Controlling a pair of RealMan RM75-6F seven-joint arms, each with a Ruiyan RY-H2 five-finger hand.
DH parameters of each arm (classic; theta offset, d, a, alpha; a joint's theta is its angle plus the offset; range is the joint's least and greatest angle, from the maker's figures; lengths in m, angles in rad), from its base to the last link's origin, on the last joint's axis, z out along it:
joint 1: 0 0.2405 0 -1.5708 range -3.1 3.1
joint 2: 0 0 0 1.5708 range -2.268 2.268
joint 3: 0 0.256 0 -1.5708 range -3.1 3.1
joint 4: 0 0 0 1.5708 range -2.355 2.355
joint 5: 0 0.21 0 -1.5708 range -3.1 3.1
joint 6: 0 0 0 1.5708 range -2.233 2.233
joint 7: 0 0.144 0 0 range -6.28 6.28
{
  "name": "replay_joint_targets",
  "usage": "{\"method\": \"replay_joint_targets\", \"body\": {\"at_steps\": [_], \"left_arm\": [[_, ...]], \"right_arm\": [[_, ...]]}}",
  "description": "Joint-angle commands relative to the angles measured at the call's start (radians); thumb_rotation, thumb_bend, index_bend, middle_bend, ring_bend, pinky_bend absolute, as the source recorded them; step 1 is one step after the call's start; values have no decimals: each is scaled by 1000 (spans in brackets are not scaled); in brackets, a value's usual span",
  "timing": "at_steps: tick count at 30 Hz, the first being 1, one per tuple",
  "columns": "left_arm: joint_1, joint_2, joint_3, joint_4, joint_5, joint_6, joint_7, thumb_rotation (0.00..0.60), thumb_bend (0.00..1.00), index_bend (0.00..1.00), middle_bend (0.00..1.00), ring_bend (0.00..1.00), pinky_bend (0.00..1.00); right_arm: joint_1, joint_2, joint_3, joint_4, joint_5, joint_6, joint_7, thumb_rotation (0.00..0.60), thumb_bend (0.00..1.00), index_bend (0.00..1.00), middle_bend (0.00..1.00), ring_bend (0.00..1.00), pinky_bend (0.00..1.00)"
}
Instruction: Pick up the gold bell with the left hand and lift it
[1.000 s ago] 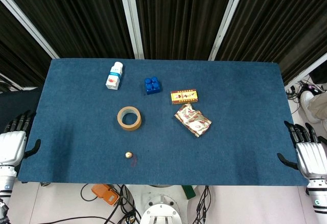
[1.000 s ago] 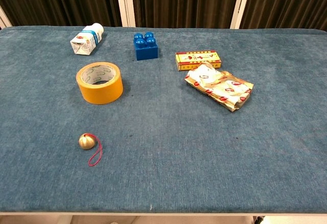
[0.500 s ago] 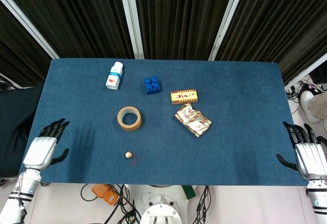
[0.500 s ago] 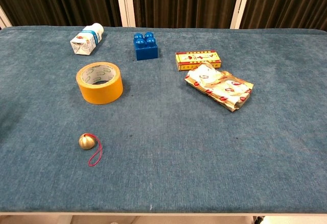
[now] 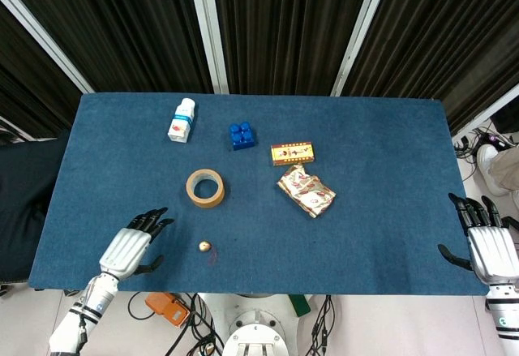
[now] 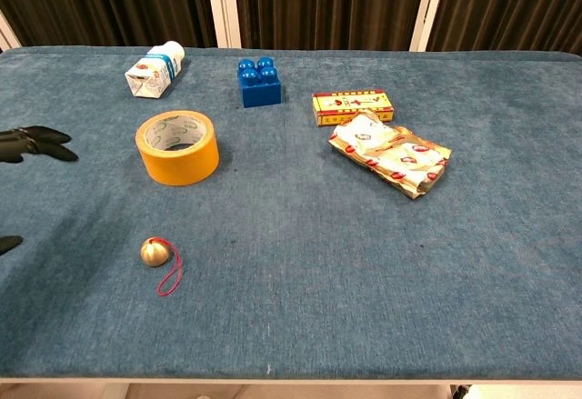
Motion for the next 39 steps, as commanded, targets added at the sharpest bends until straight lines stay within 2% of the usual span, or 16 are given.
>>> {"method": "replay_joint_targets", "body": {"at_steps": [1, 10, 25, 39], "left_arm": [[0, -11, 8, -3, 6, 3, 1, 600, 301, 217, 0, 0, 123], [-15, -70, 27, -10, 31, -16, 14, 600, 278, 261, 0, 0, 123], [-102, -193, -42, 89, -75, -109, 46, 600, 276, 304, 0, 0, 123], [-133, -229, -38, 139, -122, -140, 16, 600, 276, 357, 0, 0, 123]], "right_arm": [[0, 0, 0, -1, 1, -1, -1, 600, 323, 61, 203, 168, 18], [0, 0, 1, -4, 5, -2, -5, 600, 323, 61, 203, 168, 18], [0, 3, 4, -2, 11, -4, 5, 600, 323, 62, 203, 168, 18], [1, 1, 5, -3, 12, -4, -2, 600, 323, 62, 203, 168, 18]]}}
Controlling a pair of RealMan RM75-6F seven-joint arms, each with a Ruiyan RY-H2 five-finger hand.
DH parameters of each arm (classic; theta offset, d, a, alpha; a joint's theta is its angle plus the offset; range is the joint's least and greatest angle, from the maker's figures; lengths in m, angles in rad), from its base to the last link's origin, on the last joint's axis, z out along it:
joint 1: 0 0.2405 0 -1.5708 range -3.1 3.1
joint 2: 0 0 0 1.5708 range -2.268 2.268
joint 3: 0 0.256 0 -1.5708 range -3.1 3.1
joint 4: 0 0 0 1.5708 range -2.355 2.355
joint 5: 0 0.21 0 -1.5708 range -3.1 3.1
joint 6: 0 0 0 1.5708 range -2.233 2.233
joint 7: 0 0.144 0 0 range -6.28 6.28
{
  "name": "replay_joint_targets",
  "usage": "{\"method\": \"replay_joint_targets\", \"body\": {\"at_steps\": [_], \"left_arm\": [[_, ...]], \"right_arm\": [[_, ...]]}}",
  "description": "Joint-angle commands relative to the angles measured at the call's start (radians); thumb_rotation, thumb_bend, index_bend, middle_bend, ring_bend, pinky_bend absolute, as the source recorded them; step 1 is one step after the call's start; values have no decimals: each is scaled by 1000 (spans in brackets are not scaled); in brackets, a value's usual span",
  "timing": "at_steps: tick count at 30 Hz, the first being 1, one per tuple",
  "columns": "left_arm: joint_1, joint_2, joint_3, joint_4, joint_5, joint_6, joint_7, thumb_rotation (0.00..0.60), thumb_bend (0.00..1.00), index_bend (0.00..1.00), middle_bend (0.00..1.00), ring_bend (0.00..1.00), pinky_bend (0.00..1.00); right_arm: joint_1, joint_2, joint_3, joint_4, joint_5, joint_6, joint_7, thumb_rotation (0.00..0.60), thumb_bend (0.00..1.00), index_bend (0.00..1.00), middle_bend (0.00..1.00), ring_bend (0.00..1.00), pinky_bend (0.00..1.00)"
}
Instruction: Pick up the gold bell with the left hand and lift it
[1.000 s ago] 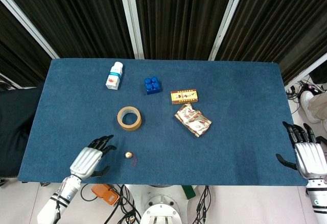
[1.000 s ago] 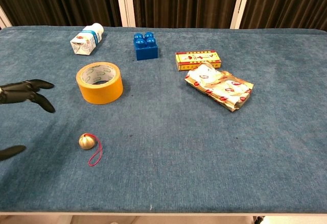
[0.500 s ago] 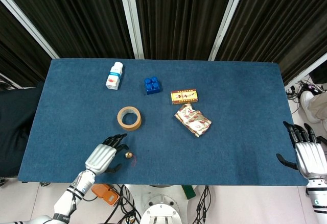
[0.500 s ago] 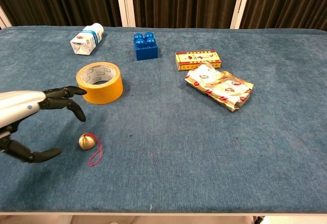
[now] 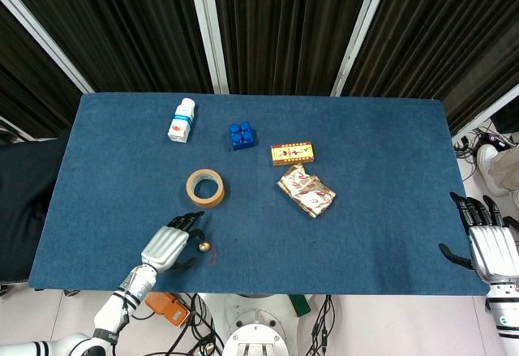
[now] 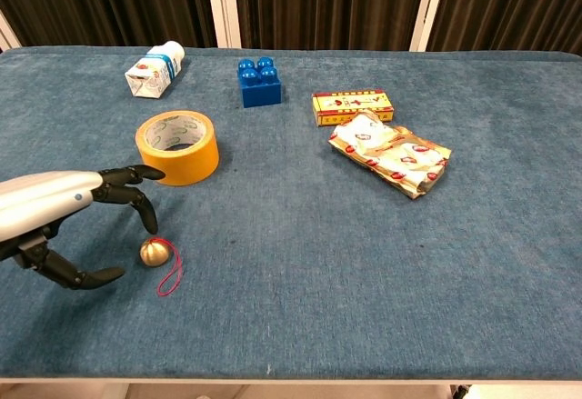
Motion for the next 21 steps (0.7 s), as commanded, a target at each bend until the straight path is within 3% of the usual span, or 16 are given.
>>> {"method": "replay_joint_targets", "body": {"at_steps": [1, 10, 21], "left_arm": [[-9, -14, 1, 16, 0, -8, -18, 600, 276, 357, 0, 0, 123], [-31, -44, -4, 50, -24, -23, -18, 600, 277, 373, 0, 0, 123], [-60, -75, -13, 87, -58, -45, -11, 600, 301, 466, 0, 0, 123]], "right_arm": [[0, 0, 0, 0, 0, 0, -1, 600, 323, 62, 203, 168, 18], [2, 0, 1, 0, 2, -3, -5, 600, 323, 62, 203, 168, 18], [3, 0, 2, -1, 3, -4, -6, 600, 323, 61, 203, 168, 18]]}}
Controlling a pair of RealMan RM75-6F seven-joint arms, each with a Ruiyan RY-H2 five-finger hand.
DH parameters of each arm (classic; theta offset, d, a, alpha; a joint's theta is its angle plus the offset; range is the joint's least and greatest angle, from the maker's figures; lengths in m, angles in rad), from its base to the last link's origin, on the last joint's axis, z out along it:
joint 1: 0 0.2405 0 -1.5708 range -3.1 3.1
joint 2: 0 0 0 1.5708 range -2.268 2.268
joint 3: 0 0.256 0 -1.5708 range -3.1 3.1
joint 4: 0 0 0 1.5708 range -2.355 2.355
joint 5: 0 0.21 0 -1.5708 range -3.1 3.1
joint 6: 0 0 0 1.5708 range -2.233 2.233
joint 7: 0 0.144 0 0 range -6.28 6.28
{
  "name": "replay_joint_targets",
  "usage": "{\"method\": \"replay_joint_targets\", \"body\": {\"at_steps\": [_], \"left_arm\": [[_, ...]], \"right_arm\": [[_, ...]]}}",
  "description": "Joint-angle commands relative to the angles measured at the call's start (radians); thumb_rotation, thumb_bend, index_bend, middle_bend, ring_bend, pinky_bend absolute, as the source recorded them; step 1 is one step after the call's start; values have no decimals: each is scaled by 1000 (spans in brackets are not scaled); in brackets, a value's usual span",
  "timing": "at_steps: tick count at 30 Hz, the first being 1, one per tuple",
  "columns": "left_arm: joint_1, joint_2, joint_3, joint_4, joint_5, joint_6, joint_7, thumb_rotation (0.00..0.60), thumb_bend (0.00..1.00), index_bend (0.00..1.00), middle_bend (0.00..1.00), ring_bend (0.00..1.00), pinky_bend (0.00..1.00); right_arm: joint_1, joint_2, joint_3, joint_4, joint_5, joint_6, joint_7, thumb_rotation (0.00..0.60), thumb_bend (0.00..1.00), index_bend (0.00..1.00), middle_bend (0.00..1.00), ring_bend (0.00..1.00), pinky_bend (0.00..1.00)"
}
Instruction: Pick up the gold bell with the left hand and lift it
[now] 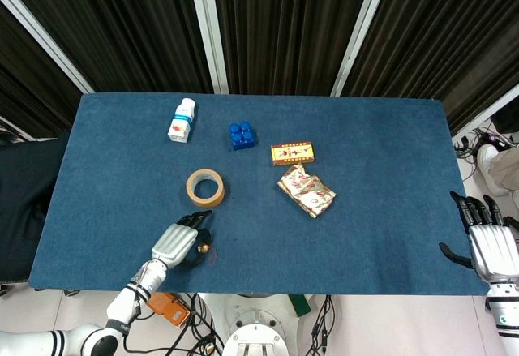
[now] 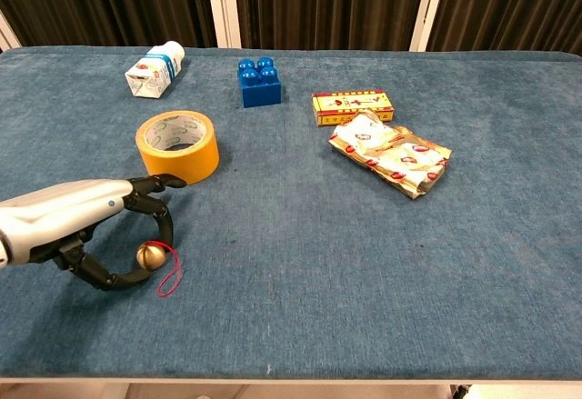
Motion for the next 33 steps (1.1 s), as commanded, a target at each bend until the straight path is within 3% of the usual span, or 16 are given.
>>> {"method": "replay_joint_targets", "body": {"at_steps": [1, 12, 25, 33], "left_arm": [[-6, -3, -3, 7, -10, -6, 1, 600, 305, 474, 0, 0, 123], [-21, 50, -16, -44, -43, 13, 41, 600, 361, 505, 0, 0, 123], [-85, 270, -75, -362, -57, 69, 258, 600, 363, 506, 0, 0, 123], [-156, 369, -133, -501, -162, 81, 404, 600, 363, 506, 0, 0, 123]], "right_arm": [[0, 0, 0, 0, -1, 0, -1, 600, 322, 61, 203, 168, 18], [0, -1, -2, 1, -7, 3, 0, 600, 323, 62, 203, 168, 18], [-1, 0, -4, -1, -8, 5, 4, 600, 323, 62, 203, 168, 18], [-1, 2, -3, -1, -7, 4, 10, 600, 323, 62, 203, 168, 18]]}}
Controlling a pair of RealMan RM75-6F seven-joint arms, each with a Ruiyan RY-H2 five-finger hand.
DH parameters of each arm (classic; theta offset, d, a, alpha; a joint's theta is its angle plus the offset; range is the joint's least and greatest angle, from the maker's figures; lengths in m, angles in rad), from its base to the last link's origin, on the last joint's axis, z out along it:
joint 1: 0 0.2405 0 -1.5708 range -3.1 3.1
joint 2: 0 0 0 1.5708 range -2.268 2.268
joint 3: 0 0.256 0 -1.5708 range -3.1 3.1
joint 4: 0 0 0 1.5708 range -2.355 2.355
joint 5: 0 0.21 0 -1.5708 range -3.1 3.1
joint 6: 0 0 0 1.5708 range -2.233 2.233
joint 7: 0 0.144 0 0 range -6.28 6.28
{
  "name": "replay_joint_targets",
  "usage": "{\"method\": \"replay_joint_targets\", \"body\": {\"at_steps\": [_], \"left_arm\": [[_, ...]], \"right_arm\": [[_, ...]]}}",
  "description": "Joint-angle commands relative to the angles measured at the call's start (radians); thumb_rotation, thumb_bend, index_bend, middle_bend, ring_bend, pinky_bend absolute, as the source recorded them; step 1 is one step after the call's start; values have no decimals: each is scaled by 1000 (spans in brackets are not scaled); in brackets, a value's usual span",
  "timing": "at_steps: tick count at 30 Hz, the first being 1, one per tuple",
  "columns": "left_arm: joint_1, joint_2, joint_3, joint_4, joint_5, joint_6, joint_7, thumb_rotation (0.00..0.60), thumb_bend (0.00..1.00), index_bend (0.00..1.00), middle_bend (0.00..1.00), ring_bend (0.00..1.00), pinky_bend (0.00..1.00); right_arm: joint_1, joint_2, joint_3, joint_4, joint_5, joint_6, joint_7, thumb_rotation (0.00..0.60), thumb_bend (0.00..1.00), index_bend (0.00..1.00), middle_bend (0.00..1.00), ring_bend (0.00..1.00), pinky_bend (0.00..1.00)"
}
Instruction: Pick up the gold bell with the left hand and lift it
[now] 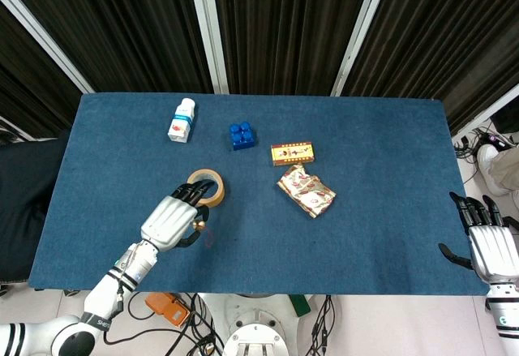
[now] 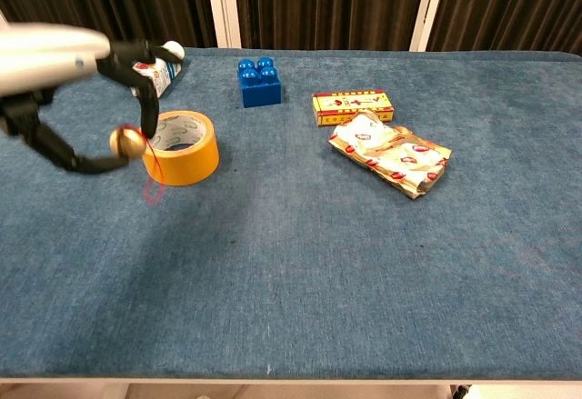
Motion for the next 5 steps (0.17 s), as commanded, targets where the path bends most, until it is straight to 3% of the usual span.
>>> {"method": "replay_joint_targets", "body": {"at_steps": [1, 5], "left_arm": [[-40, 46, -32, -56, -56, 12, 62, 600, 363, 506, 0, 0, 123], [-83, 85, -53, -100, -126, 6, 105, 600, 363, 506, 0, 0, 123]], "right_arm": [[0, 0, 0, 0, 0, -1, 1, 600, 323, 61, 203, 168, 18], [0, 0, -1, -1, 0, 0, -1, 600, 323, 62, 203, 168, 18]]}}
